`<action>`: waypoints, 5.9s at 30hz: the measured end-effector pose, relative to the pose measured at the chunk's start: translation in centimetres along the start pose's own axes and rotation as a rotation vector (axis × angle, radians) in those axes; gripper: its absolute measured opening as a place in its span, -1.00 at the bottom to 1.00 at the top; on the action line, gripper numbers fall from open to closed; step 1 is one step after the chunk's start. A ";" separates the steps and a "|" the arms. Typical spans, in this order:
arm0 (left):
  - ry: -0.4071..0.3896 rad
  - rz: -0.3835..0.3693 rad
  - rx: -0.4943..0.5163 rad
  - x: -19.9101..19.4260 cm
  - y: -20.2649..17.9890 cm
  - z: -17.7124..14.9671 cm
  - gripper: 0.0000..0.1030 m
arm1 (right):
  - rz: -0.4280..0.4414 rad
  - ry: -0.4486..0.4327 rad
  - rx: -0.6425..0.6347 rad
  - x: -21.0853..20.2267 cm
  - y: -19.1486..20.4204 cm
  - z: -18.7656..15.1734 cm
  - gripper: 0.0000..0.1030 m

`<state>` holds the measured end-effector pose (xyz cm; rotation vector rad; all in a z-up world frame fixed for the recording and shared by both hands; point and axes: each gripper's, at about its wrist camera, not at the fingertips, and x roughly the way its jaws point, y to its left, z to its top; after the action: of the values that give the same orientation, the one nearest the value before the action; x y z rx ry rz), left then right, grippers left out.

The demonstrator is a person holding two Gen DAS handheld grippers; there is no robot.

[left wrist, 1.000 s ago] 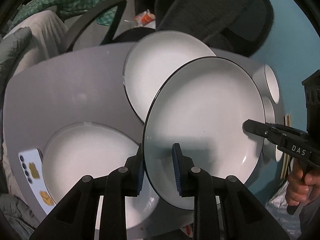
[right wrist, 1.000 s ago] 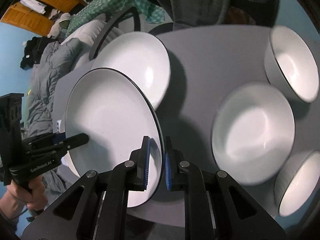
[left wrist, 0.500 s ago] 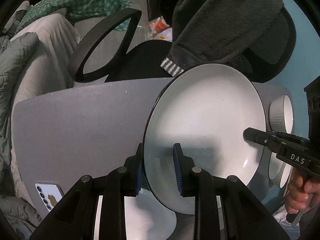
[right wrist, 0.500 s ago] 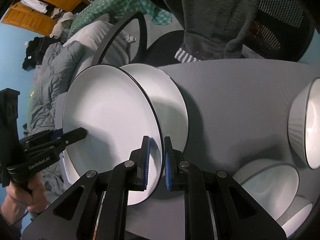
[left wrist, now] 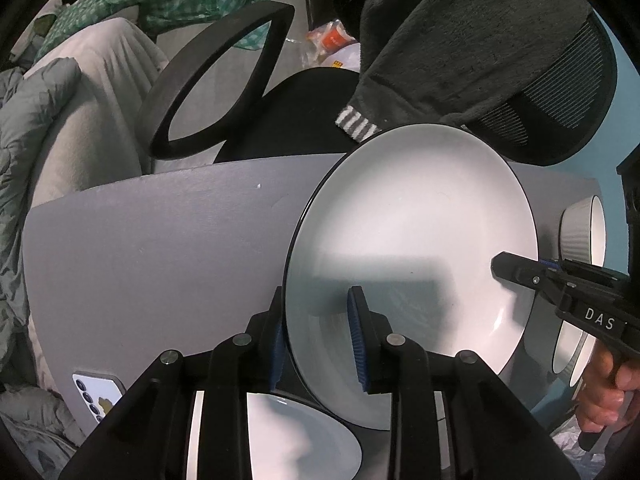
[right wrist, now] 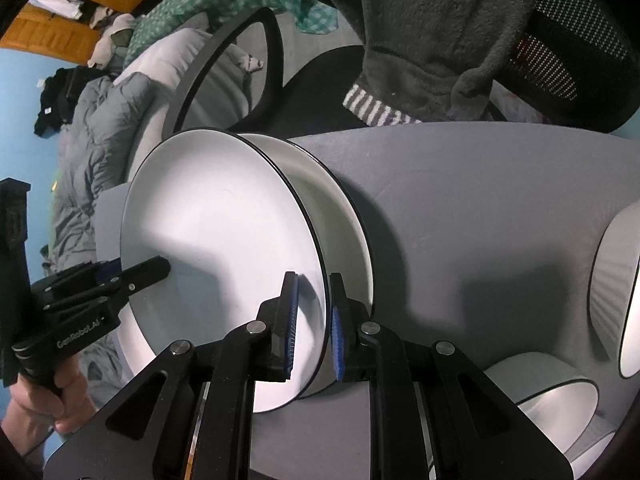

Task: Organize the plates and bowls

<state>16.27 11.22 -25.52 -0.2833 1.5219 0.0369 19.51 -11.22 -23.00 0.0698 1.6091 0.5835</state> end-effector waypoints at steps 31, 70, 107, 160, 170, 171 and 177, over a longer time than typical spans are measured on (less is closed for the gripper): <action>-0.036 0.005 0.031 -1.3 0.8 -1.9 -0.14 | -0.145 0.051 0.007 -1.5 1.3 0.6 -0.07; -0.127 -0.002 0.038 -6.5 11.0 -15.2 0.30 | -0.180 0.002 -0.259 -2.1 11.2 -10.1 0.05; 0.012 -0.060 -0.073 -0.7 13.2 -13.8 -0.51 | -0.089 0.073 -0.241 7.0 13.4 -11.0 -0.50; 0.099 -0.158 0.126 1.9 -2.7 -16.8 -0.53 | -0.132 0.026 -0.003 0.4 -1.1 -16.1 -0.72; 0.104 -0.149 0.121 2.2 -3.2 -17.4 -0.58 | -0.109 0.034 -0.011 0.5 -1.9 -16.3 -0.71; 0.100 -0.145 0.121 2.2 -3.1 -17.4 -0.58 | -0.111 0.036 -0.016 0.5 -1.9 -16.1 -0.71; 0.102 -0.149 0.085 2.5 -2.8 -17.5 -0.58 | -0.177 0.019 -0.065 0.5 -1.0 -16.5 -0.43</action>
<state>-0.11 4.55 -27.94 -0.3340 1.5955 -0.1617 4.11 -17.24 -23.72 -0.1253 1.5946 0.4999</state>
